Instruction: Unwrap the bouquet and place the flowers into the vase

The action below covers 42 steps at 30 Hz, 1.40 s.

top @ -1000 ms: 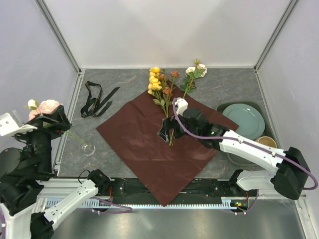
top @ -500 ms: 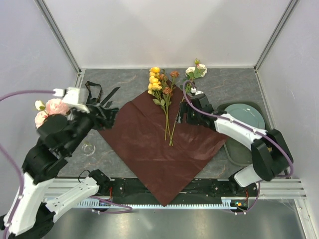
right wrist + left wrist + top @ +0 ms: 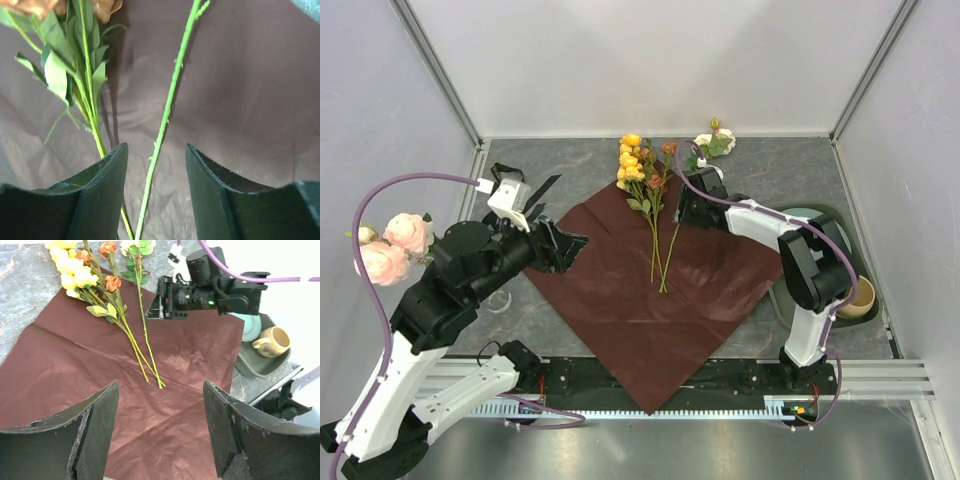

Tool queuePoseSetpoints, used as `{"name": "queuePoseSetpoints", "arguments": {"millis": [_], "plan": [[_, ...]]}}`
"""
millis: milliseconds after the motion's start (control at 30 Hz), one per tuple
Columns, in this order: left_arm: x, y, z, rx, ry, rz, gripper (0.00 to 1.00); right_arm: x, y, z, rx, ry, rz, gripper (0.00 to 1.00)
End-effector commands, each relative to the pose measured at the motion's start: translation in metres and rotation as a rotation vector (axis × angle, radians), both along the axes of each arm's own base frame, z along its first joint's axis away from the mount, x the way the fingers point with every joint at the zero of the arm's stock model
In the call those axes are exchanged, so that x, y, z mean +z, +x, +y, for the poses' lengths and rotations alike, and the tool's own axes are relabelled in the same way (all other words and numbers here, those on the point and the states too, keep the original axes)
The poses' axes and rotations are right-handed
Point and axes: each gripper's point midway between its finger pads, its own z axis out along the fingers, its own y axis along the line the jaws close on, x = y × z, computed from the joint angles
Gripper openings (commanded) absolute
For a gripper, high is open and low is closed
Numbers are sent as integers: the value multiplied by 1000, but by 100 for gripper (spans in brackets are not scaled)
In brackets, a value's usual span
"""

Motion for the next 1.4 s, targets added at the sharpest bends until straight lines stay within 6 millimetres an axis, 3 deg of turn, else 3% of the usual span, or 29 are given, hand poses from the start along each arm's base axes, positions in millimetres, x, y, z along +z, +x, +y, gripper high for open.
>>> {"name": "queuePoseSetpoints", "arguments": {"millis": [0,300,567,700,800,867,900,967,1000,1033,1067,1100,1133,1167,1200,1233,1267,1333,1367], "plan": [[12,-12,-5,-43,-74,-12,74,13,40,3,-98,29,-76,55],[17,-20,3,-36,-79,-29,75,-15,60,-3,-170,7,-56,47],[14,-20,3,-35,-74,-23,75,-34,64,-2,-164,-10,-39,30],[15,-21,4,-34,-80,-23,74,-39,67,-2,-157,-15,-38,27],[16,-21,4,-34,-81,-22,75,-42,70,-1,-141,-12,-36,17],[15,-21,4,-34,-80,-19,75,-37,70,-1,-122,-12,-42,5],[13,-21,4,-33,-78,-13,75,-26,73,-3,-121,-9,-65,0],[10,-19,2,-34,-75,-6,75,-19,69,-8,-101,-35,-86,0],[4,-17,0,-32,-65,6,75,-2,69,-11,-107,-38,-120,0],[1,-15,-1,-32,-59,15,77,-2,61,-17,-100,-56,-123,0],[-1,-13,-3,-33,-61,23,77,18,59,-19,-101,-42,-161,0],[-9,-10,-7,-38,-55,45,78,23,55,-22,-97,-40,-173,0],[-12,-10,-12,-56,-57,57,78,20,45,-26,-87,-42,-167,0],[-15,-9,-16,-64,-69,71,79,40,40,-28,-83,-16,-205,0],[-19,-6,-22,-73,-81,79,79,46,34,-30,-77,-4,-216,0],[-23,-6,-30,-104,-94,94,80,40,23,-34,-67,14,-200,0],[-25,-6,-36,-118,-118,112,80,60,16,-36,-65,55,-236,0],[-34,-3,-52,-170,-149,138,80,60,-3,-34,-26,122,-240,0],[-43,-2,-58,-177,-163,173,80,80,-10,-33,-10,165,-283,0]]}}
